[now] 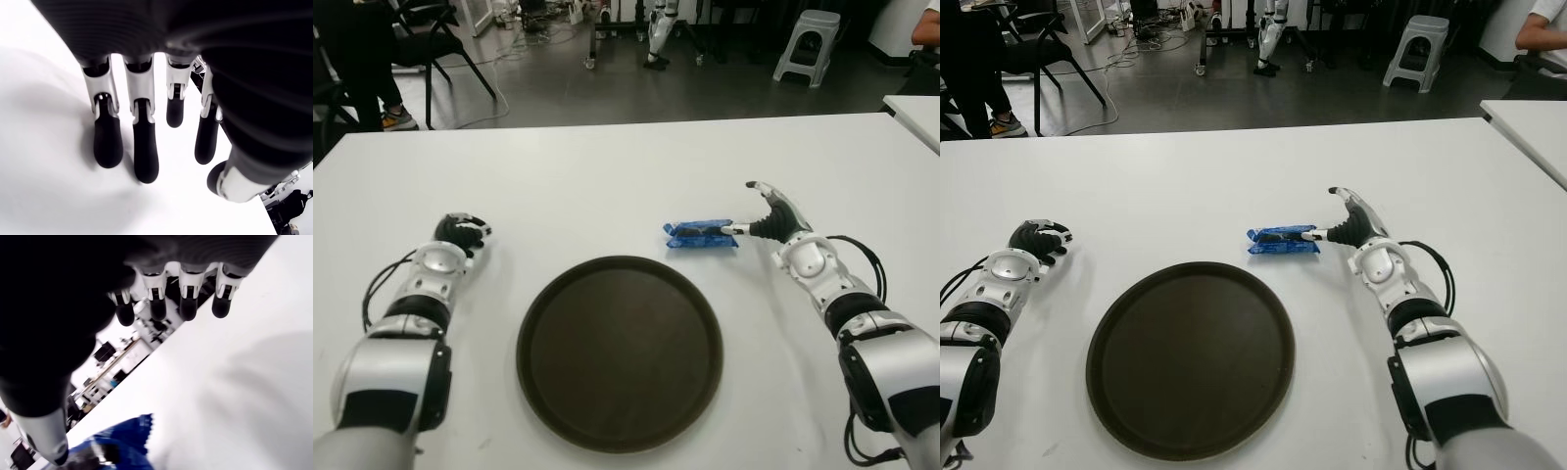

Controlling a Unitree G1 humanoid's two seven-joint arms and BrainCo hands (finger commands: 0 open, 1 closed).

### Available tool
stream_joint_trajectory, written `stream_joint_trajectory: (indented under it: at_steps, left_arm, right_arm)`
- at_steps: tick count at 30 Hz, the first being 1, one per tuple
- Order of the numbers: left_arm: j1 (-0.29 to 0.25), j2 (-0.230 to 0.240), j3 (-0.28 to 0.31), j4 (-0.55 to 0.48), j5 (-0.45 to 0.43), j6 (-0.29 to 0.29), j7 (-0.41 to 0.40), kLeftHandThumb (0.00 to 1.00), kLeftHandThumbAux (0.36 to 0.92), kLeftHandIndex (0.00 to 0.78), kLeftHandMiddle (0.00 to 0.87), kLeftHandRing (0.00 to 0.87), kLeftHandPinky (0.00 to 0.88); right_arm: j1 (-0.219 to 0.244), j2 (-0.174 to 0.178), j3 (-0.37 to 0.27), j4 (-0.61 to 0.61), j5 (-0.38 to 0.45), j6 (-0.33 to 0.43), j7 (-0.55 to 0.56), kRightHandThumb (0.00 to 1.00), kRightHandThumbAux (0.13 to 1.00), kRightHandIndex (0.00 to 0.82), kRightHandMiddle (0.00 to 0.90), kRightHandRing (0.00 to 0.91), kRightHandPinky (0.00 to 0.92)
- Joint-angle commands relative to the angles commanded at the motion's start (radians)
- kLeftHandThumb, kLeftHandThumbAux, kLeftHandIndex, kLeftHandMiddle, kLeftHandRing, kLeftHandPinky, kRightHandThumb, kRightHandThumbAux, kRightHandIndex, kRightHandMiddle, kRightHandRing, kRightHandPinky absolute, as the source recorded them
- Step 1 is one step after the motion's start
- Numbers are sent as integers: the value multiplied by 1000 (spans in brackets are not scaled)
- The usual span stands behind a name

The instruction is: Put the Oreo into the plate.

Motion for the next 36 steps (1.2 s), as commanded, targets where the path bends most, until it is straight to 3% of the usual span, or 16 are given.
stream_joint_trajectory:
  at_steps: [3, 9, 36]
  left_arm:
    - [-3, -1, -4, 1, 4, 6, 1, 670, 727, 397, 144, 179, 190]
    - [-2, -3, -4, 0, 4, 2, 4, 669, 727, 397, 151, 185, 192]
    - [-9, -12, 7, -2, -4, 8, 2, 671, 730, 397, 144, 173, 174]
  right_arm:
    - [-12, -9, 13, -12, -7, -14, 9, 0, 735, 3, 51, 59, 60]
    - [-36, -66, 36, -42, -18, -65, 78, 0, 781, 21, 34, 51, 58]
    - [-108, -136, 135, -74, -87, -91, 206, 0, 777, 21, 10, 14, 8]
